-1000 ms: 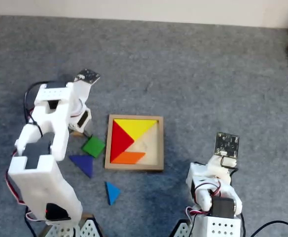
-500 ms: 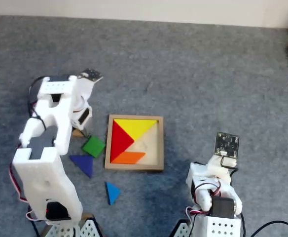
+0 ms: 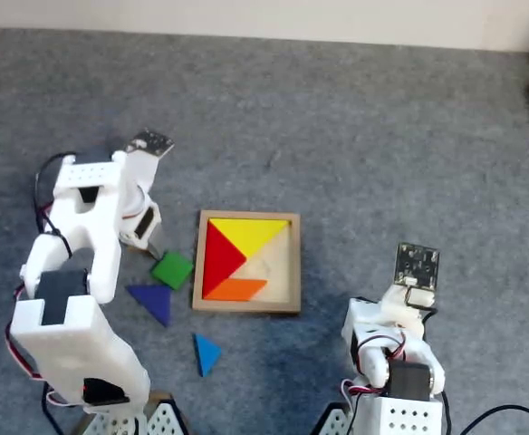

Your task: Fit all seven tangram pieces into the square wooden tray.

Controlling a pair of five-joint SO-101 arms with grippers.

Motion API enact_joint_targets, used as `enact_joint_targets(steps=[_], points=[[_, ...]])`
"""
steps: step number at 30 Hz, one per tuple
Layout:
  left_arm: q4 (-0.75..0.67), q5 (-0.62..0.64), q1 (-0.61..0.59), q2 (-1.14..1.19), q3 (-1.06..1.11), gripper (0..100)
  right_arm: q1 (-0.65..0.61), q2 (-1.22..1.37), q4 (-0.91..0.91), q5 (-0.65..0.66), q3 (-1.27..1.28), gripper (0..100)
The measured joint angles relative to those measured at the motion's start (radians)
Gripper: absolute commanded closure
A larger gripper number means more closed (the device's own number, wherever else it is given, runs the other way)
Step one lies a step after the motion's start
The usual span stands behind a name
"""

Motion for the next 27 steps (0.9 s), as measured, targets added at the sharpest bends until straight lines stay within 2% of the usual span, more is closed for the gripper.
enact_joint_targets(steps=[6,12,18,22,27], points=[[-0.095,-0.003,0.003,-0.009,0.058,81,0.000,0.000,0.000,0.000,0.000,99.0],[-0.103,-0.002,0.005,-0.003,0.058,81,0.000,0.000,0.000,0.000,0.000,99.0],[-0.075,0.005,0.005,0.003,0.032,80,0.000,0.000,0.000,0.000,0.000,99.0],[0.008,0.011,0.002,-0.014,-0.006,79,0.000,0.000,0.000,0.000,0.000,99.0],[0.078,0.052,0.057,-0.103,-0.011,78,0.000,0.000,0.000,0.000,0.000,99.0]])
